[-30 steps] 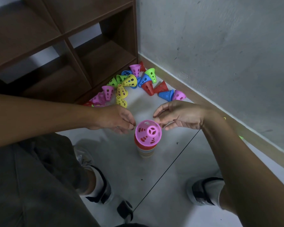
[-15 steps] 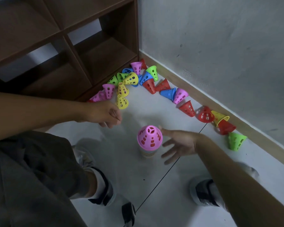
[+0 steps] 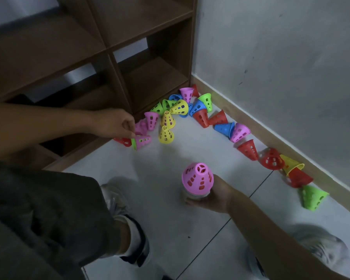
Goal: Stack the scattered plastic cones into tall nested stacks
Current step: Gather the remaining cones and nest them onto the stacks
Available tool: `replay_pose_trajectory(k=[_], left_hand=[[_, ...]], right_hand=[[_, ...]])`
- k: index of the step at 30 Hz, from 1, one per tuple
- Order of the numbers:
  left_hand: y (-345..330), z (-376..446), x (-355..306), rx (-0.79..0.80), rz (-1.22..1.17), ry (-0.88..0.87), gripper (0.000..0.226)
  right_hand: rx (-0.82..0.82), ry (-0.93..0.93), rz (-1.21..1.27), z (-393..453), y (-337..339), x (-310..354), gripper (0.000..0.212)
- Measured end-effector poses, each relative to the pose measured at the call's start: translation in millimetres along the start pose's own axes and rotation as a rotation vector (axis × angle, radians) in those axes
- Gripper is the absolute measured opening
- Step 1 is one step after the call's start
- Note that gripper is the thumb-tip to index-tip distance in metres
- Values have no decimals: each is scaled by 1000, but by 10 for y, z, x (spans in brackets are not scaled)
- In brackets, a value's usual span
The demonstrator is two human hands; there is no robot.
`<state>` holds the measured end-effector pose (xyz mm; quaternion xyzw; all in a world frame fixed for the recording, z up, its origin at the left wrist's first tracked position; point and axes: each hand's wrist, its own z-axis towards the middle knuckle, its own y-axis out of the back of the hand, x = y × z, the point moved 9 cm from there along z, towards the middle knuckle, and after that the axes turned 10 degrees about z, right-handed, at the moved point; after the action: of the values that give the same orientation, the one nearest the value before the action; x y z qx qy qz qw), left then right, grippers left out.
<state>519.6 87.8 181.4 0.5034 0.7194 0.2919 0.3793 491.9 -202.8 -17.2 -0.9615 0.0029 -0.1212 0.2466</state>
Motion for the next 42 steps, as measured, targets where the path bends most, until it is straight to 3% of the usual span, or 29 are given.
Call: replay_pose_trajectory(k=[9, 14, 18, 22, 26, 28, 34, 42], left_hand=[[80, -149, 388, 41, 88, 32, 13], [115, -241, 432, 71, 107, 18, 12], [147, -259, 485, 46, 106, 22, 6], [118, -220, 563, 55, 88, 40, 10], [84, -136, 611, 62, 75, 51, 13], [76, -62, 616, 55, 79, 57, 13], [127, 150, 513, 2, 31, 31, 18], [20, 456, 670, 16, 15, 91, 27]], right_hand=[[28, 23, -86, 425, -516, 140, 29], [-18, -18, -161, 568, -857, 187, 40], [40, -15, -276, 678, -1100, 244, 37], [150, -55, -524, 748, -1247, 308, 45], [-140, -116, -672, 675, -1086, 677, 72], [-184, -56, -756, 566, -1154, 1002, 76], [-101, 89, -1149, 237, -1719, 1749, 71], [1, 189, -1535, 128, -2399, 2021, 57]])
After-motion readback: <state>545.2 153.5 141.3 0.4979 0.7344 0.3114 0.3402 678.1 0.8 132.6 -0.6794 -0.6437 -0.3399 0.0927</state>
